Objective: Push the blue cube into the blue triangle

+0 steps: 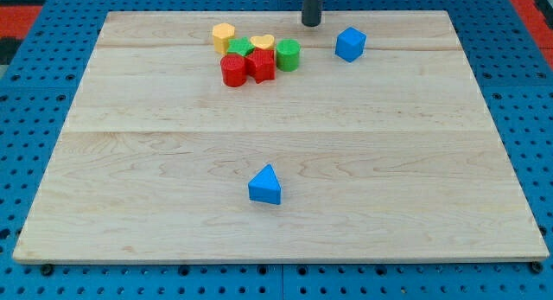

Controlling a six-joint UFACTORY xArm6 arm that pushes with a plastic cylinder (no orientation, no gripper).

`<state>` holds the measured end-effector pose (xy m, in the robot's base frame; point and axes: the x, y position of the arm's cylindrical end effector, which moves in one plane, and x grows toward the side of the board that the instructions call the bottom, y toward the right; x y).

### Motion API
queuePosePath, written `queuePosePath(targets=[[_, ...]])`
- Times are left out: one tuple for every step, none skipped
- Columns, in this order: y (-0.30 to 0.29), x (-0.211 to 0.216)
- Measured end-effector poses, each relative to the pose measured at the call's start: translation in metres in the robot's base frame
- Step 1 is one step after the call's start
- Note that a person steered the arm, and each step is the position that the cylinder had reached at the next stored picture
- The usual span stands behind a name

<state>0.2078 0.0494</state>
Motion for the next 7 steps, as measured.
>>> queuePosePath(targets=[[-0.006,-0.003],[0.019,0.002],[0.031,0.024],[0.059,0.035],[0.07,0.053],[0.07,0.065],[0.069,0.071]])
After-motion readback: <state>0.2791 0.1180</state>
